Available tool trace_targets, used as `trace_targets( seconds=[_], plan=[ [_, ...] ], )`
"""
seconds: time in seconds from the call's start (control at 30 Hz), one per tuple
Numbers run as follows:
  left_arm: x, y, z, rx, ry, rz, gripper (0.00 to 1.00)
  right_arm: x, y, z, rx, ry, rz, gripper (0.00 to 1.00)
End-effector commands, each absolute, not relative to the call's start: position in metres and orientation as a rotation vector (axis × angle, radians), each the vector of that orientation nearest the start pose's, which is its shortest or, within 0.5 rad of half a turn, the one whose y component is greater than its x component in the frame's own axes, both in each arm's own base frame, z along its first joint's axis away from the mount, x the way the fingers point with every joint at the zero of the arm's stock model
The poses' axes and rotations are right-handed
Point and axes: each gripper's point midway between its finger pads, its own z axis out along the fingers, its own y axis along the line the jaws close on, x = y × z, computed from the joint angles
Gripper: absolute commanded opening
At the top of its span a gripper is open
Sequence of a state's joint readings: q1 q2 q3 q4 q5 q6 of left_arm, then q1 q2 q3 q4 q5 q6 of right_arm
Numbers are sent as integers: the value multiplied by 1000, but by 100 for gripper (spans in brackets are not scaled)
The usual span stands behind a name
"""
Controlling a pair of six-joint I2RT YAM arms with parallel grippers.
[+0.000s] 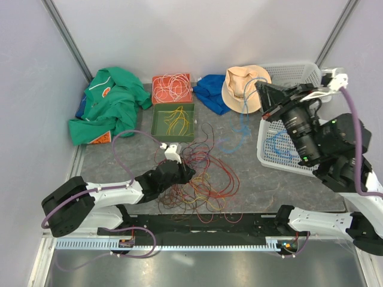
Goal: Untangle the cables
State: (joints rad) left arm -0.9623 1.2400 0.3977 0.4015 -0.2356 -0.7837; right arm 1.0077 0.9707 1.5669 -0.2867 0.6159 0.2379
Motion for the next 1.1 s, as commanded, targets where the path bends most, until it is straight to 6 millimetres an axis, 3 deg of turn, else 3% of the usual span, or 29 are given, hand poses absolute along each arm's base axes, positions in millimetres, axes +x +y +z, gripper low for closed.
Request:
trace_targets(
  seconds=[0.0,0.2,0.4,0.53,0.67,0.93,1.07],
  plan=[
    [212,-261,57,-149,2196,-760,2,219,142,572,110,1299,593,0],
    [206,-242,37,-199,2259,-656,2,224,116,565,199,1309,471,0],
    [198,-232,32,-217,2265,-661,2,238,94,538,316,1354,268,0],
    [191,-220,17,-210,2303,-613,2,223,63,561,430,1259,316,0],
    [182,-215,-1,-236,2353,-597,2,207,35,600,502,1168,383,0],
    [172,-213,-20,-252,2413,-597,2,203,27,630,520,1133,381,0],
    [171,-215,-23,-250,2421,-604,2,206,31,626,513,1150,358,0]
  ],
)
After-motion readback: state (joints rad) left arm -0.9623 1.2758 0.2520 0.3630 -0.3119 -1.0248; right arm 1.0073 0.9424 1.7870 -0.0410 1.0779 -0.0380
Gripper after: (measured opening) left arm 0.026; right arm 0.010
